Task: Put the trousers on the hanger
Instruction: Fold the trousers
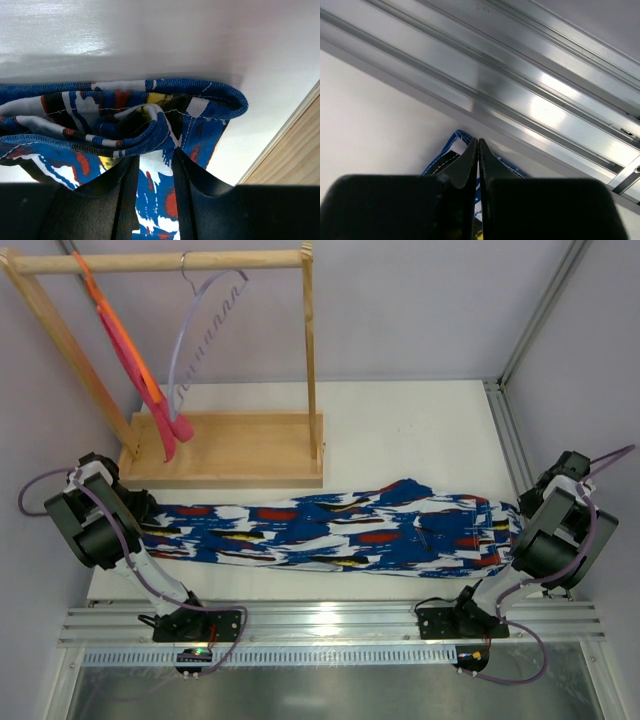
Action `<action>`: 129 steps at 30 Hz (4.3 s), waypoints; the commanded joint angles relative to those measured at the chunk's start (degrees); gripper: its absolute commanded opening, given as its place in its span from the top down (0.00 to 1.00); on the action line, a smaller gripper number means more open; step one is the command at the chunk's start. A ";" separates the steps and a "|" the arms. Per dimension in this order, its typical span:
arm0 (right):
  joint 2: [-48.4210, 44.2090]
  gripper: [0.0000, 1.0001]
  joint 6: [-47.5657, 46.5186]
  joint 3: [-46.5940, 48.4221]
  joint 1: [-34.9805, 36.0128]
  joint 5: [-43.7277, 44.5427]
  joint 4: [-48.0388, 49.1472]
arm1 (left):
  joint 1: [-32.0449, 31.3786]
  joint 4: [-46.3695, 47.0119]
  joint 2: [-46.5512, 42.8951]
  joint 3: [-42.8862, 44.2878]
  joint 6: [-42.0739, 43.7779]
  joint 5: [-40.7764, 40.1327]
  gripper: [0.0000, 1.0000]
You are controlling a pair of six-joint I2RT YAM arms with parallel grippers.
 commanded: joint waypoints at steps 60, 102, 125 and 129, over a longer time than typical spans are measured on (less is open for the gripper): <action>-17.51 0.51 18.73 -8.93 9.80 13.51 -26.95 | -10.72 7.14 -20.21 -7.46 4.33 -22.11 0.45; -17.43 0.96 18.02 -7.44 6.64 23.52 -26.40 | -9.49 5.47 0.00 -5.96 -1.47 -22.02 0.89; -40.70 0.42 4.92 -4.97 13.02 -15.21 -15.35 | -6.59 9.33 -17.30 -6.91 4.16 -15.35 0.41; -36.71 0.41 9.05 -9.19 31.74 -18.14 -3.86 | -3.26 10.04 -21.00 -11.83 4.42 -13.16 0.32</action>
